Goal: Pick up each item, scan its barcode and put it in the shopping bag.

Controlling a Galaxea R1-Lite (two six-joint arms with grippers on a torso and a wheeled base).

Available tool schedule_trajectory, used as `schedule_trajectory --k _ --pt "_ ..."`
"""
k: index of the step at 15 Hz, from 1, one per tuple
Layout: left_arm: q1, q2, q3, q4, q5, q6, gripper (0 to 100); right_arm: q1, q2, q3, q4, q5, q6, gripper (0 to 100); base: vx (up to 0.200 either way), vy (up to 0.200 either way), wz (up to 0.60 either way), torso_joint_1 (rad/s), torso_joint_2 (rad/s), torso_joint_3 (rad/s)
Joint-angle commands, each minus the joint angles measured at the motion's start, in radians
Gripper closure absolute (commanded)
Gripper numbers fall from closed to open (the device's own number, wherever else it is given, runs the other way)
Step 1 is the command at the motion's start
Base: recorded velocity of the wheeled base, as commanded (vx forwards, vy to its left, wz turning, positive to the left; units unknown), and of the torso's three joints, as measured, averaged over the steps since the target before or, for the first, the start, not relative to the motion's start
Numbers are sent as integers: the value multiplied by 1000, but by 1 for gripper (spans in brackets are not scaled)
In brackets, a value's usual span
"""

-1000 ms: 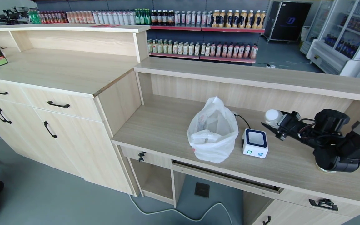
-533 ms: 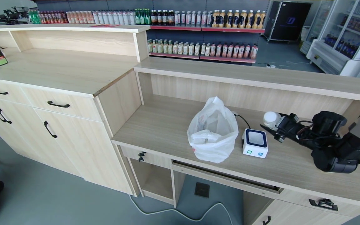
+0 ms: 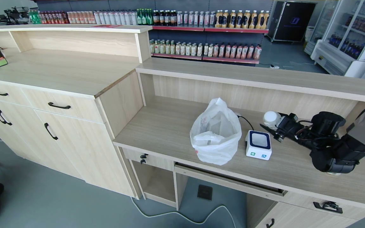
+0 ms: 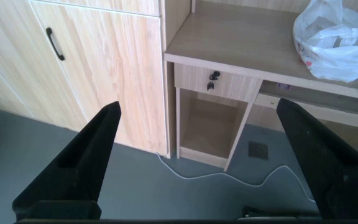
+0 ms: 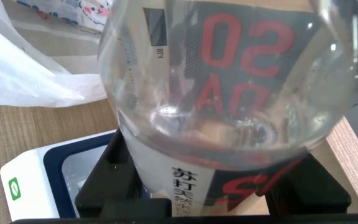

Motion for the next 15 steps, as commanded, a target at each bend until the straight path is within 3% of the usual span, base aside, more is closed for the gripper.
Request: schedule_trajectory --k 1,15 --pt "0 2 0 0 0 0 0 0 15 -3 0 0 0 100 0 0 0 0 0 0" --pt "0 2 0 0 0 0 0 41 69 -62 -1 -3 28 100 0 0 0 0 0 0"
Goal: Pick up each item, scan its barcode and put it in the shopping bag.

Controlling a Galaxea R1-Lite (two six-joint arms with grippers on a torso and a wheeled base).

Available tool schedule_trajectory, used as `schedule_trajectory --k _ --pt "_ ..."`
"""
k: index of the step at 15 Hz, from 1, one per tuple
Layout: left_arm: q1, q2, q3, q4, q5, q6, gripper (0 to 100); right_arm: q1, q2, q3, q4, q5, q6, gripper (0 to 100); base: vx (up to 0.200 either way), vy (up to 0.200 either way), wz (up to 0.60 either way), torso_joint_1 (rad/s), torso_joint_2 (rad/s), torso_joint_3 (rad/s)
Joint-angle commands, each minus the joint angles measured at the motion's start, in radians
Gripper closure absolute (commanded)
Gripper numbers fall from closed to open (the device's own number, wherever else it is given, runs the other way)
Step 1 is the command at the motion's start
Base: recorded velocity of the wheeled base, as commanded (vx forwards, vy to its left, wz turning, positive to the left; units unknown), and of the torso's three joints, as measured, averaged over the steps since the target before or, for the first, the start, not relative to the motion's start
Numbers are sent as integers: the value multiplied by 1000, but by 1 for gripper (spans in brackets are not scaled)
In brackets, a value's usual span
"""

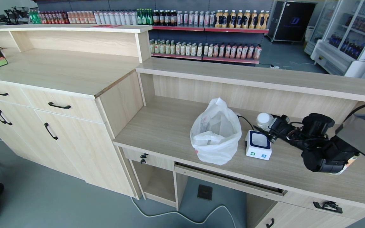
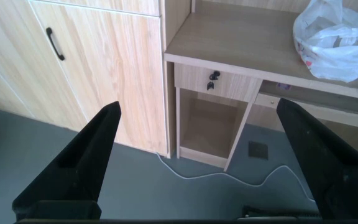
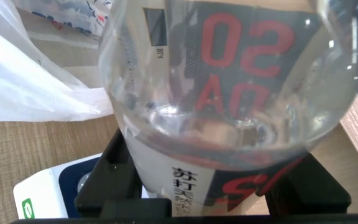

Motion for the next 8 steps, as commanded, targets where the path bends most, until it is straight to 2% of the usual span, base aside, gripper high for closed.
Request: schedule_trajectory --k 1,8 --pt "0 0 0 0 0 -1 0 7 17 -6 -4 -8 7 100 0 0 0 0 0 0" --pt "0 2 0 0 0 -1 0 7 43 -55 -2 -20 21 100 0 0 0 0 0 0"
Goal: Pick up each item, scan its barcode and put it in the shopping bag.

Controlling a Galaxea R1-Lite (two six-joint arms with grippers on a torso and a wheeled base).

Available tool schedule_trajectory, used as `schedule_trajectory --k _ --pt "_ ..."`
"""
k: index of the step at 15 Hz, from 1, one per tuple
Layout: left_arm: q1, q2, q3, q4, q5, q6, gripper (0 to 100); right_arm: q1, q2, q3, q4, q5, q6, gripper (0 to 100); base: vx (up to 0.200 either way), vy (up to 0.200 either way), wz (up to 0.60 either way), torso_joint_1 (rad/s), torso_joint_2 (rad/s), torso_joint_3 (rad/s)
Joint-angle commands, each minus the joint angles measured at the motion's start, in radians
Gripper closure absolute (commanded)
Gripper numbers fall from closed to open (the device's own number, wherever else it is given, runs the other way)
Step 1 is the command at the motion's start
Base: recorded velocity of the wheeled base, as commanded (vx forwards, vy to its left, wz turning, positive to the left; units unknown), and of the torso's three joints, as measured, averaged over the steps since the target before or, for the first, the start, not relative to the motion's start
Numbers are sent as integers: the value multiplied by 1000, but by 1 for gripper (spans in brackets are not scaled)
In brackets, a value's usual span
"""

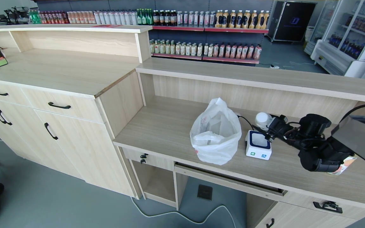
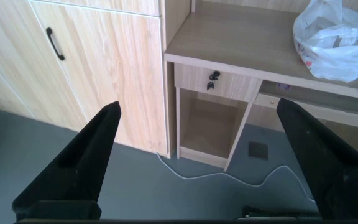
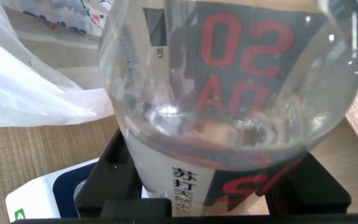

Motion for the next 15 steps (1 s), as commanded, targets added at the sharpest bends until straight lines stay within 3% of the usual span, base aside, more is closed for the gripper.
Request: schedule_trajectory --k 1,9,10,12,14,15 --pt "0 0 0 0 0 0 0 4 15 -19 0 -1 5 100 0 0 0 0 0 0" --pt "0 2 0 0 0 0 0 18 28 -54 -1 -9 44 100 0 0 0 0 0 0" --pt "0 0 0 0 0 0 0 43 -20 -109 23 -95 137 100 0 0 0 0 0 0" --pt "0 2 0 0 0 0 0 75 -163 -83 114 -285 369 100 0 0 0 0 0 0" --pt "0 2 0 0 0 0 0 81 -351 -45 310 -460 561 100 0 0 0 0 0 0" --pt "0 2 0 0 0 0 0 75 -473 4 482 -518 628 100 0 0 0 0 0 0"
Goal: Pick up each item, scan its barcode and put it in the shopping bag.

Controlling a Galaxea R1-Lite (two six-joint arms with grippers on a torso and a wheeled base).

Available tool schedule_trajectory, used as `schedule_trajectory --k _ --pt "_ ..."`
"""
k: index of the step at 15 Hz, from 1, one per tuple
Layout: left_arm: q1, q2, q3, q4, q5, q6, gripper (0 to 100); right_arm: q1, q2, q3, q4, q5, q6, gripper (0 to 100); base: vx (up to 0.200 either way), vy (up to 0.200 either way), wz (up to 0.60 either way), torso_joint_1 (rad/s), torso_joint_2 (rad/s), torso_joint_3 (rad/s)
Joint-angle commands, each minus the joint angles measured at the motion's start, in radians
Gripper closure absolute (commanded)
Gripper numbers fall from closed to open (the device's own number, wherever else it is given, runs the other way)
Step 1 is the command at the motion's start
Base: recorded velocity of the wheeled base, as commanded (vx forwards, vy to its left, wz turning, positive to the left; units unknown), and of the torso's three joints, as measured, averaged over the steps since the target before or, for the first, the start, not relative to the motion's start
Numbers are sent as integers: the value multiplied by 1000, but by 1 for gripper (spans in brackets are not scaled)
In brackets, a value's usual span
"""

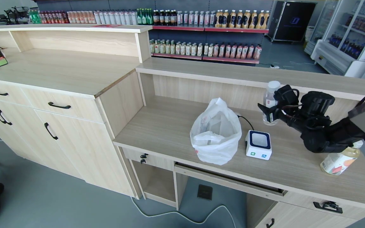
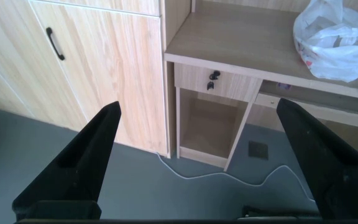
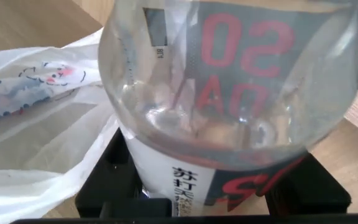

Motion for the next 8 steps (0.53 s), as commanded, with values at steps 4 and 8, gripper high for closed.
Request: schedule_trajectory --k 4,8 --pt "0 2 0 0 0 0 0 -39 -447 237 253 -261 116 100 0 0 0 0 0 0" --pt "0 2 0 0 0 0 0 -82 -521 297 244 -227 -108 100 0 0 0 0 0 0"
